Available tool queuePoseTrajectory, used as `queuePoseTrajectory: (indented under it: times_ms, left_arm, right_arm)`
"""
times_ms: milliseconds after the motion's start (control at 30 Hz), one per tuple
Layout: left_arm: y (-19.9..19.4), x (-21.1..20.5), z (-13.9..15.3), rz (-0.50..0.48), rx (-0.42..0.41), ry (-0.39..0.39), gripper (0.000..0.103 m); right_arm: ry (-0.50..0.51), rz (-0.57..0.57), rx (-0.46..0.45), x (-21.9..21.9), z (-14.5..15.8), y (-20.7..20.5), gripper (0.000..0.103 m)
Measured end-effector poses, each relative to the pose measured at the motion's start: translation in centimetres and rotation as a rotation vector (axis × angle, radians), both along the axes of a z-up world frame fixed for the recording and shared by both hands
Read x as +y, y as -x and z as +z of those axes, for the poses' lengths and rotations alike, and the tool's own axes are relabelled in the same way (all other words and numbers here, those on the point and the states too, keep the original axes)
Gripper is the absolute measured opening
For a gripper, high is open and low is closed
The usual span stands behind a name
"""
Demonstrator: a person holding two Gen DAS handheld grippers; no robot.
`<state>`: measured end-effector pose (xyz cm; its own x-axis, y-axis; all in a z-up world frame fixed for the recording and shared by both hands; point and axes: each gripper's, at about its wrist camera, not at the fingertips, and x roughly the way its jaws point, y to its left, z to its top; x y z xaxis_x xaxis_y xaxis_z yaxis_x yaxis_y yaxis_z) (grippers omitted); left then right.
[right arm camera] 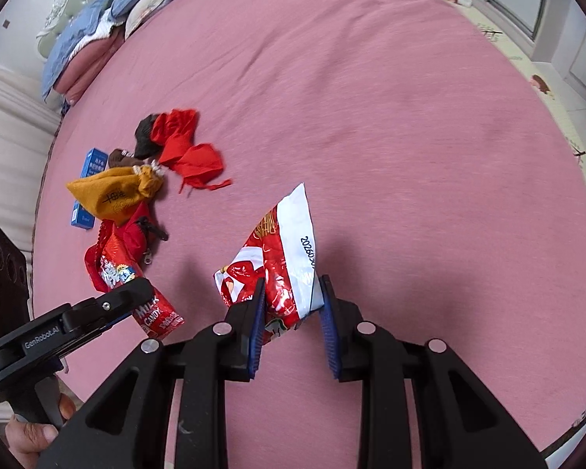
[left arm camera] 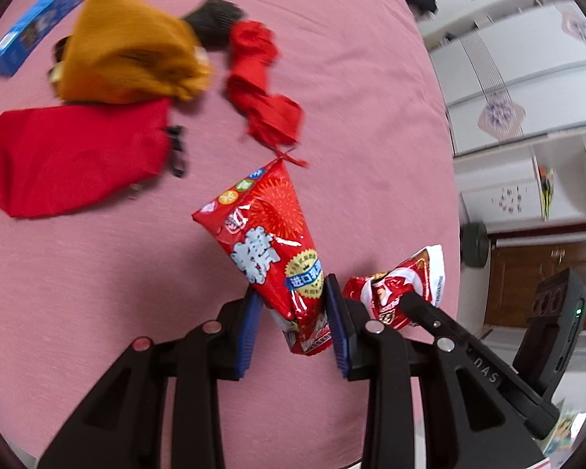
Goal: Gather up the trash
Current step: 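Carry both wrappers over the gold bin and open both tools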
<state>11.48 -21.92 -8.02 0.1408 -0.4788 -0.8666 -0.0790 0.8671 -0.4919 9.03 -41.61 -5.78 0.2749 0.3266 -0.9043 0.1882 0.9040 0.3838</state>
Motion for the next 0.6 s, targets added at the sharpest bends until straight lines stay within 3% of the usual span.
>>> queuePoseTrajectory:
  times_ms: [600]
  left_arm:
    - [0.8,-19.5,-0.2,-0.292,0.009,0.004,0.032]
  right_arm:
    - [0.052,-0.196,-0.030,-17.1,0.9,5.7,0.025]
